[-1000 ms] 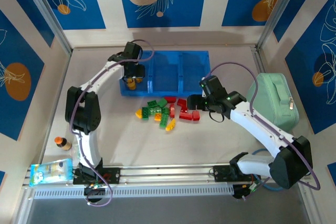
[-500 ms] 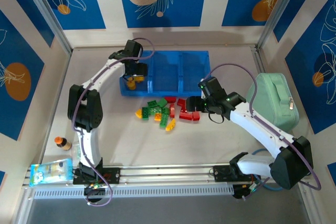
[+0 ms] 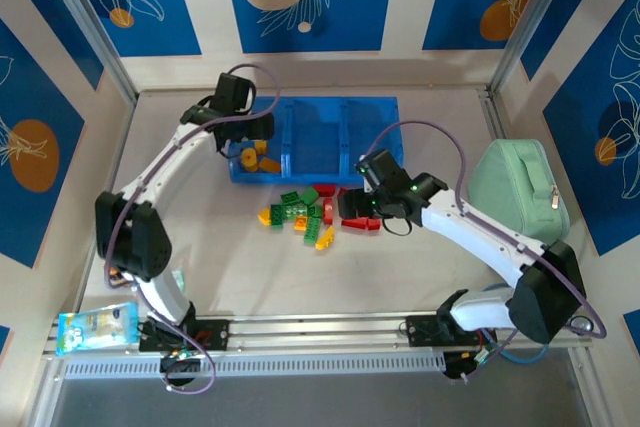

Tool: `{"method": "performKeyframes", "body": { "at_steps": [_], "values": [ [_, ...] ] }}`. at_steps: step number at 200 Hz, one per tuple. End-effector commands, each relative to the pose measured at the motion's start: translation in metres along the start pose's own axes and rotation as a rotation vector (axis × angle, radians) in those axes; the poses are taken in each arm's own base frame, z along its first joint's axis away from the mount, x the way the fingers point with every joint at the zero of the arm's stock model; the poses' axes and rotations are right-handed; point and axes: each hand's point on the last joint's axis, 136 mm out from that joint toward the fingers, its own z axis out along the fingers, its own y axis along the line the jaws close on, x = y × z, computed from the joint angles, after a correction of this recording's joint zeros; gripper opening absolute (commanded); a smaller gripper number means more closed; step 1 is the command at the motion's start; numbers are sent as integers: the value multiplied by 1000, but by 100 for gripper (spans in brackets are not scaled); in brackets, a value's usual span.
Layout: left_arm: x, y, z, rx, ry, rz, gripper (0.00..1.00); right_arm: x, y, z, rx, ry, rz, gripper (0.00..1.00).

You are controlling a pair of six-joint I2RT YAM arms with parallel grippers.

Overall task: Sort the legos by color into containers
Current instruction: Move the lego to the center of the table.

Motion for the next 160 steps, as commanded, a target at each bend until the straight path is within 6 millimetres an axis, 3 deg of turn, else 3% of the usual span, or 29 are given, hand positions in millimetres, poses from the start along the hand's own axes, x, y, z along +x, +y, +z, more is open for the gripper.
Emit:
{"method": "performKeyframes", "body": {
  "at_steps": [1,99,125,160],
  "values": [
    [15,4,-15,31,-17,-38,74,-2,16,4,-7,24,-25,73],
    [161,45,-37,-2,117,-154,73,22,69,75,17,234,-108,48],
    [184,53,-42,-13,130,-176,72,28,72,89,44,275,-104,45],
    [194,58,-49,-27,126,-183,72,36,70,106,83,319,-94,42]
  ]
}}
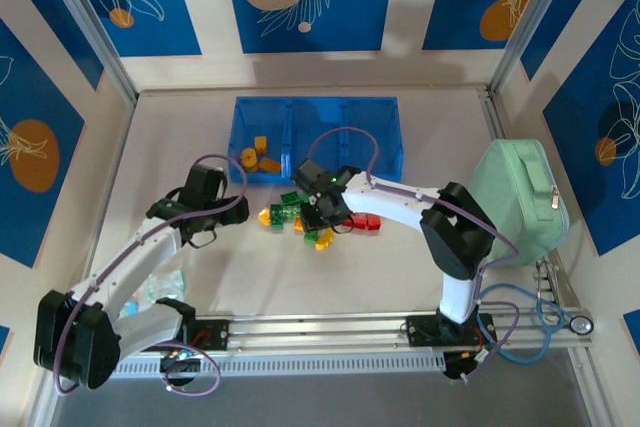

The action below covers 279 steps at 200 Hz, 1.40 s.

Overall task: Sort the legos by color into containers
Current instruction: Move the lego to the center of the table.

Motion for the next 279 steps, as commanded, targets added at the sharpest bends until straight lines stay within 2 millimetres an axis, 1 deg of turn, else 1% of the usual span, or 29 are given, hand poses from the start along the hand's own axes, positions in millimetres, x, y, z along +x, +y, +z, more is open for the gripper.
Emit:
{"method": "performKeyframes", "body": {
  "at_steps": [1,55,76,85,144,169,190,206,229,237,254,264,279],
  "values": [
    [3,5,-4,-3,-13,-31,72,5,3,6,11,47,25,42],
    [6,7,-3,-8,-9,-34,72,15,-1,30,51,92,38,35],
    [7,7,-2,-9,-8,-35,71,23,-8,33,79,105,41,28],
    [8,7,-2,-10,-8,-34,71,27,-12,33,89,110,42,28],
    [10,7,1,-4,-5,-39,71,49,-40,20,147,115,60,24],
    [10,5,1,0,-5,-39,71,52,-53,14,173,109,84,24],
    [10,4,0,2,-7,-37,70,48,-63,4,225,79,104,24],
    [9,3,-1,5,-11,-36,70,42,-65,-6,248,45,112,27],
    [8,2,-2,7,-14,-37,70,33,-50,-13,189,-4,109,36],
    [8,2,-2,9,-16,-37,70,32,-45,-12,161,-3,117,40],
    [8,2,-3,7,-19,-36,70,31,-43,-8,157,5,133,48],
    [7,2,-3,4,-21,-34,70,32,-42,-5,155,12,138,51],
    [8,3,-3,1,-19,-31,70,33,-39,-1,138,24,148,52]
  ]
}}
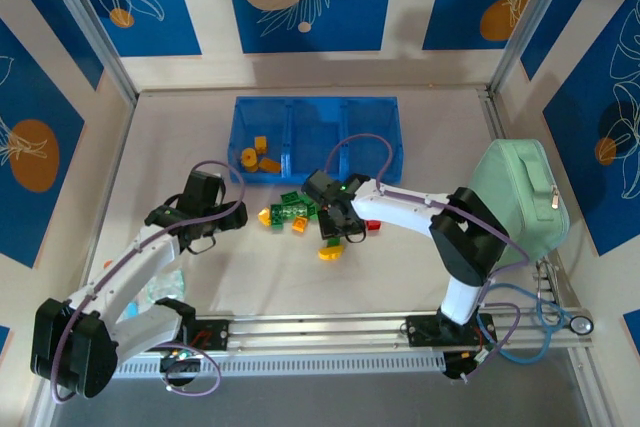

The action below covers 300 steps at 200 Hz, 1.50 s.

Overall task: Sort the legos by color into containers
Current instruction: Pick up the lego from the center of the table, then place the lego in the container.

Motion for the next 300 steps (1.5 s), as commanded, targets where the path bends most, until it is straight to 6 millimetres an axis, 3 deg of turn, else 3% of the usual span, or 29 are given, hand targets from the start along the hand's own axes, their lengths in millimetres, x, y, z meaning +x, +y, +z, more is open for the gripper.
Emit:
{"method": "performKeyframes", "body": {
  "at_steps": [1,55,85,117,146,184,225,266,300],
  "values": [
    [-3,-1,-4,0,-23,-9,70,2,8,2,-29,19,30,52],
    [0,1,1,-6,-15,-11,70,12,14,24,-33,80,58,51],
    [1,2,3,-12,-9,-6,70,15,10,29,-3,98,60,46],
    [1,2,4,-11,-7,-5,70,11,9,23,1,81,58,32],
    [1,1,3,-8,-10,-6,70,1,9,0,-5,25,49,24],
    [1,-2,2,1,-13,7,70,-30,5,-42,-17,-87,33,24],
    [11,-4,4,7,0,13,70,-88,1,-74,-54,-195,25,24],
    [30,-5,2,17,16,7,70,-149,2,-76,-98,-226,14,25],
    [46,-11,3,39,34,9,70,-186,8,-56,-70,-209,-17,25]
  ]
}}
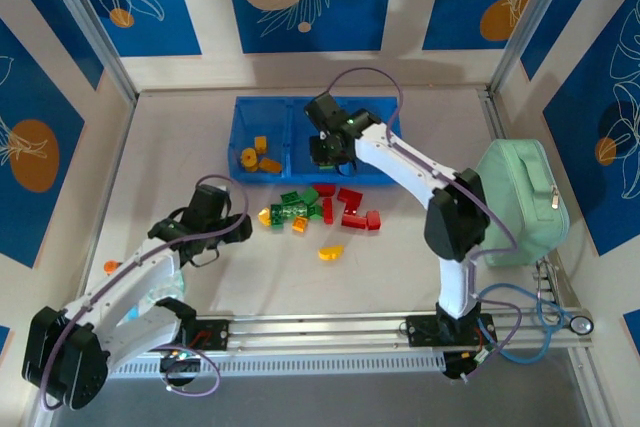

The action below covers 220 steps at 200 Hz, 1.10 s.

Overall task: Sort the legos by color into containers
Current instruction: Place the lego in the container.

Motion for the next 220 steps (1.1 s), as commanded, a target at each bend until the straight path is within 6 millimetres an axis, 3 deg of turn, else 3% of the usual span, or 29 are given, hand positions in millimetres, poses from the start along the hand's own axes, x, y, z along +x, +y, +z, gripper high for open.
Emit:
{"method": "performKeyframes", "body": {
  "at_steps": [1,43,74,131,153,177,220],
  "values": [
    [12,-1,1,-2,12,-14,70,-3,5,19,14,64,-74,25],
    [23,-1,1,-21,18,4,70,-21,11,55,25,93,-100,26],
    [20,-1,-2,-24,9,13,70,-19,12,78,36,137,-103,28],
    [18,-5,-2,-9,5,7,70,-14,10,96,47,161,-100,32],
    [17,-10,0,9,16,8,70,-15,11,90,47,156,-102,44],
    [13,-16,4,15,26,16,71,-24,14,72,43,123,-104,60],
    [-4,-30,8,30,19,48,71,-32,15,19,19,38,-94,61]
  ]
}}
